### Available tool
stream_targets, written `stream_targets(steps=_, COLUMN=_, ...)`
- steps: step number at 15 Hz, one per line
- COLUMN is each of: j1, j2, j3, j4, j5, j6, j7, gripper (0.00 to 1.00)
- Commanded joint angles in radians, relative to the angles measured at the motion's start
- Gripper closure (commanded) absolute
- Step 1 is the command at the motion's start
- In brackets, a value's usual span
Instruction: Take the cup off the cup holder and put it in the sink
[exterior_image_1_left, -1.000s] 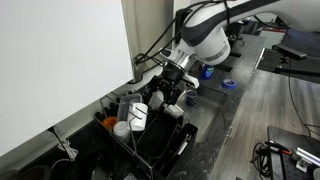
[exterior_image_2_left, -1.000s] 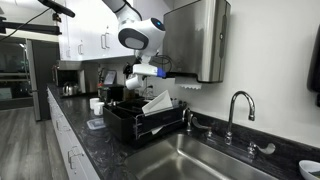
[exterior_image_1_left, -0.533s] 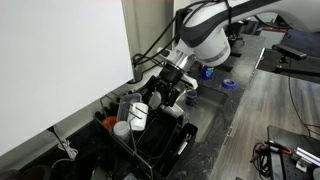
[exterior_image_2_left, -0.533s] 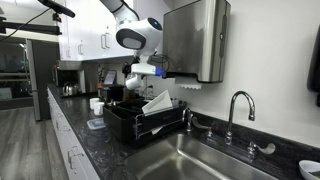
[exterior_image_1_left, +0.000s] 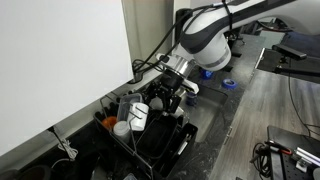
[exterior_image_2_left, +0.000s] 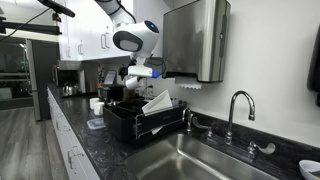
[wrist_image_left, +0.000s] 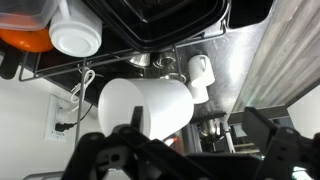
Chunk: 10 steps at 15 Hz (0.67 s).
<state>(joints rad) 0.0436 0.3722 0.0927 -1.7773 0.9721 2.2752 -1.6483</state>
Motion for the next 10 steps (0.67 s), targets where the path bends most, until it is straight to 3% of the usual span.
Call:
stream_targets(steps=1, j1=-0.007, j2=-0.040, j3=0.015, j4=-0.053, j5=-0.021, j6=0.020, j7=-0.022, gripper=0.00)
stream_targets(steps=10, j1=-0.002, j2=-0.097, j3=0.028, j4=-0.102, j5=-0.032, j6=0.017, j7=-0.019, gripper=0.00)
